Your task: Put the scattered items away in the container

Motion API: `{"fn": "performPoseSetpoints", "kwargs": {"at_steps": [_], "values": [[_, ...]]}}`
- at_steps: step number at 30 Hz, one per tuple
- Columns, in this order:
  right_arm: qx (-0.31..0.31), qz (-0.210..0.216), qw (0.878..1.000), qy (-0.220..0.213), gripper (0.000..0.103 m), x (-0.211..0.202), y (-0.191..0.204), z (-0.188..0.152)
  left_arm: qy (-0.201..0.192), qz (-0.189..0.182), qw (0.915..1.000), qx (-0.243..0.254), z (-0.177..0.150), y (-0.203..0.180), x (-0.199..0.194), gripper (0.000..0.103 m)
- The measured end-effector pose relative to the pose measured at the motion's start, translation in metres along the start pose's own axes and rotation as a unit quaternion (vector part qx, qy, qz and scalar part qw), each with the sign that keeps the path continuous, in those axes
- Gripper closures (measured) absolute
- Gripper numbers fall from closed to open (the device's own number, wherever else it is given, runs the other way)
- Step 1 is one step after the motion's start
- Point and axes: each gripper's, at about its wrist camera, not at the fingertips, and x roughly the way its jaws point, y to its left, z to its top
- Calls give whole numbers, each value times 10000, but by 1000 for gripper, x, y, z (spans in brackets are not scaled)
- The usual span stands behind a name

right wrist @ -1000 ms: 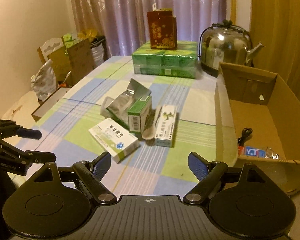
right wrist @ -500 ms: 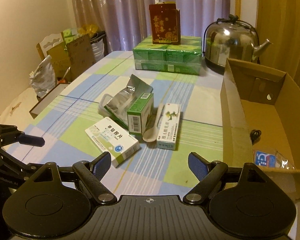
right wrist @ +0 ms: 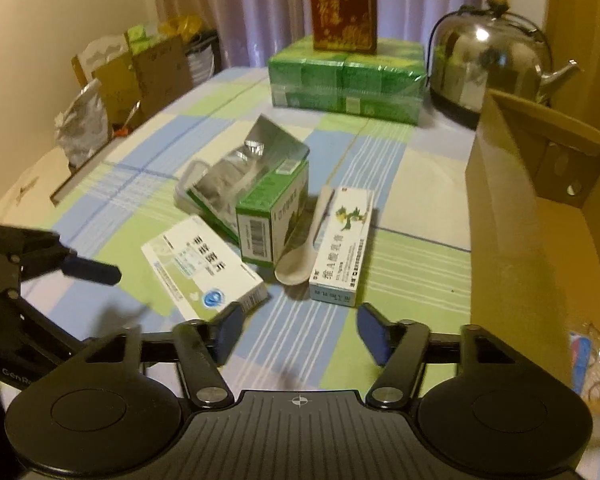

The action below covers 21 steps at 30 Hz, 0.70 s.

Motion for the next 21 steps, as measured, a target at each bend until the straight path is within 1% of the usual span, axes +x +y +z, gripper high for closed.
{"fn": "performPoseSetpoints", "kwargs": {"at_steps": [2,6,10,12,14,18,21], "values": [[-79,-11,9999,117,52,11,0,-2,52,119,9999,18,1,4,7,19],[-150,31,9995,260,56,31,0,-7,43,297,9993,-203,2,21,14,19],[-263,394,9982,358,58,41,7,-11,41,428,9986,-318,4,37,18,19],[-359,447,9975,422,58,47,11,-14,50,548,9980,-318,5,44,21,19],[-373,472,9972,447,58,51,15,-16,67,707,9970,-293,6,49,23,19],[-427,546,9967,416,58,57,23,-16,59,826,9959,-375,7,61,27,19],[-610,670,9953,352,58,60,35,-17,38,922,9943,-541,7,73,28,19]]}}
